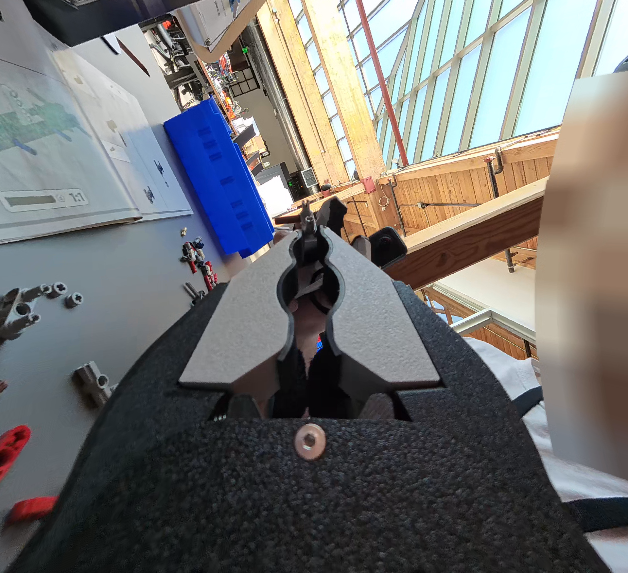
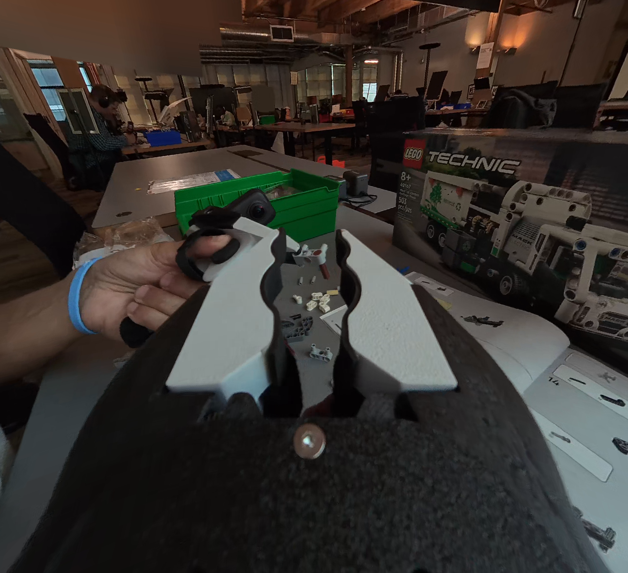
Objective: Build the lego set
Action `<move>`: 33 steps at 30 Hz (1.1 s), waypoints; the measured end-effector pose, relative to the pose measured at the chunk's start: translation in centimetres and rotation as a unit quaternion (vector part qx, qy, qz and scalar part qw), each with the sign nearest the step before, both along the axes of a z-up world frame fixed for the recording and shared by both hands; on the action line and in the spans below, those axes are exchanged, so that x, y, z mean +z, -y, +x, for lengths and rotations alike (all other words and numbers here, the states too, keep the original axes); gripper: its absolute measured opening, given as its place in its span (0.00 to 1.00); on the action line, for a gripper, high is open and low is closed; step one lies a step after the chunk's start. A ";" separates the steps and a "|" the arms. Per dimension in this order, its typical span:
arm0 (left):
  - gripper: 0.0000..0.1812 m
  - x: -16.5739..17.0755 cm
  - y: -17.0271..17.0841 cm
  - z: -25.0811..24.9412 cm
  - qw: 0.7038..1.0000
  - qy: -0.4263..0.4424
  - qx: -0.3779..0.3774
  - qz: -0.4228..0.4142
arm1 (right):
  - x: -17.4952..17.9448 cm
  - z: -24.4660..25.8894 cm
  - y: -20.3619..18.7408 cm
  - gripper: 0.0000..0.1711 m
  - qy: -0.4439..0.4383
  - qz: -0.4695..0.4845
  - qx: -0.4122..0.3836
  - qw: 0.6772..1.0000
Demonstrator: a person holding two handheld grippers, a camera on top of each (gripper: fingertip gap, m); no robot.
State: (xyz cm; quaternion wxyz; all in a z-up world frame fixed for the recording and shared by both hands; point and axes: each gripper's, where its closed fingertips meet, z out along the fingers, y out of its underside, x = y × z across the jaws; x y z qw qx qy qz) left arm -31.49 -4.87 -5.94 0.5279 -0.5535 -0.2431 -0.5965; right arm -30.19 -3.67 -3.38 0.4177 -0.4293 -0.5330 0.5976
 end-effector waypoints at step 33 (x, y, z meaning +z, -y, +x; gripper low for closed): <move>0.03 -1.2 0.4 0.7 0.906 -0.417 -0.052 0.048 | -3.1 1.0 0.5 0.04 0.136 -0.119 0.261 0.948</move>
